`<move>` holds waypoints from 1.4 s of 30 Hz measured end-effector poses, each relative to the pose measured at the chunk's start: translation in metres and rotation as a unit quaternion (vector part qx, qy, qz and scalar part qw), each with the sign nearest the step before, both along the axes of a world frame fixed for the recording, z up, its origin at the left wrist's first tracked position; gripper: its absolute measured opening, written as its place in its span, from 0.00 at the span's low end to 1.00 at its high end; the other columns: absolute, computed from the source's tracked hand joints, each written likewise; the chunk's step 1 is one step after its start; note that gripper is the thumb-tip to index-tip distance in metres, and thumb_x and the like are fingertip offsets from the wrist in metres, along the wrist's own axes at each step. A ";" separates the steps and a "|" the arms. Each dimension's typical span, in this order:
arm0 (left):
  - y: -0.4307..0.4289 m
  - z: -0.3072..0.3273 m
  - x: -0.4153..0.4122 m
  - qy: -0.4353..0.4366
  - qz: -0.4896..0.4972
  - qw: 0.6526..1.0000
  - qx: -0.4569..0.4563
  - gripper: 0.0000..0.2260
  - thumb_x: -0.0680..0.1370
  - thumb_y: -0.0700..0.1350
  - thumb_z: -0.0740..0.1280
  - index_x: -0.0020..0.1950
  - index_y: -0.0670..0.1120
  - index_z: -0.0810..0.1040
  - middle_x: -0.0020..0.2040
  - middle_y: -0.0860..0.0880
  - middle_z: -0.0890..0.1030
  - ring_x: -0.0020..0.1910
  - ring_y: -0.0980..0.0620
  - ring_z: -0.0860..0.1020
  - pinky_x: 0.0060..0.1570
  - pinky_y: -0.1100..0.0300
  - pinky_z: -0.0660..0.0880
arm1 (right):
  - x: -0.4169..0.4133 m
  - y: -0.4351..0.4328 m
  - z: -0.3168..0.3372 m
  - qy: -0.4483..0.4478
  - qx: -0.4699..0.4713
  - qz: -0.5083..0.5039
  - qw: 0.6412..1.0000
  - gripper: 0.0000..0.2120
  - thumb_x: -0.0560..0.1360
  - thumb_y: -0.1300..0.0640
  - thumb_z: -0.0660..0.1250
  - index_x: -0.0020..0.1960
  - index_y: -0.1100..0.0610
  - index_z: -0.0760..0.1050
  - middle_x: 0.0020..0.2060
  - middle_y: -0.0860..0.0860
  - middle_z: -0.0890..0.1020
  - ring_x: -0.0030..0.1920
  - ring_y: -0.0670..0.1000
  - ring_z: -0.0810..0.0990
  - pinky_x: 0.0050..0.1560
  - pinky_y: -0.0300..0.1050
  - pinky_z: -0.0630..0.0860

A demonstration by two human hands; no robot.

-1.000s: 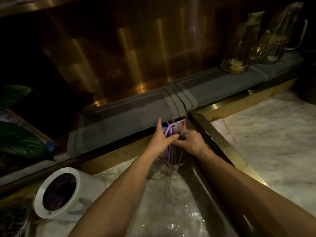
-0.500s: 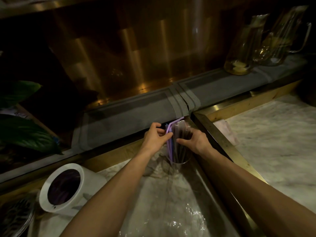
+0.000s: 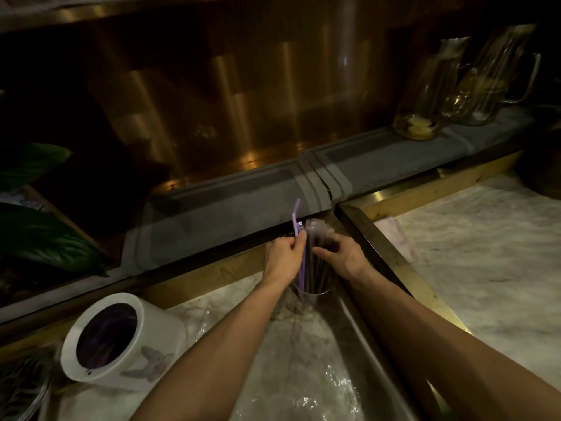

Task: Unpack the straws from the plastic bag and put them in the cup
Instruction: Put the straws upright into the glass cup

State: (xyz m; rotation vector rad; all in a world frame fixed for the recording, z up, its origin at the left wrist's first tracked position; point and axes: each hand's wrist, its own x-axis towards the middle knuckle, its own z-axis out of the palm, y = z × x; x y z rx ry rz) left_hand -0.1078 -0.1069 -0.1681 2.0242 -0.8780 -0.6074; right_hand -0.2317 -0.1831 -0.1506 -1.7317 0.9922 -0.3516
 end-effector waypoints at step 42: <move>0.075 0.075 0.032 -0.146 -0.059 0.983 0.100 0.09 0.80 0.46 0.62 0.55 0.47 0.80 0.53 0.48 0.81 0.51 0.52 0.77 0.50 0.60 0.71 | -0.008 0.014 0.064 0.088 -0.391 0.058 0.914 0.16 0.75 0.50 0.64 0.60 0.56 0.73 0.56 0.57 0.75 0.53 0.57 0.76 0.49 0.50 0.76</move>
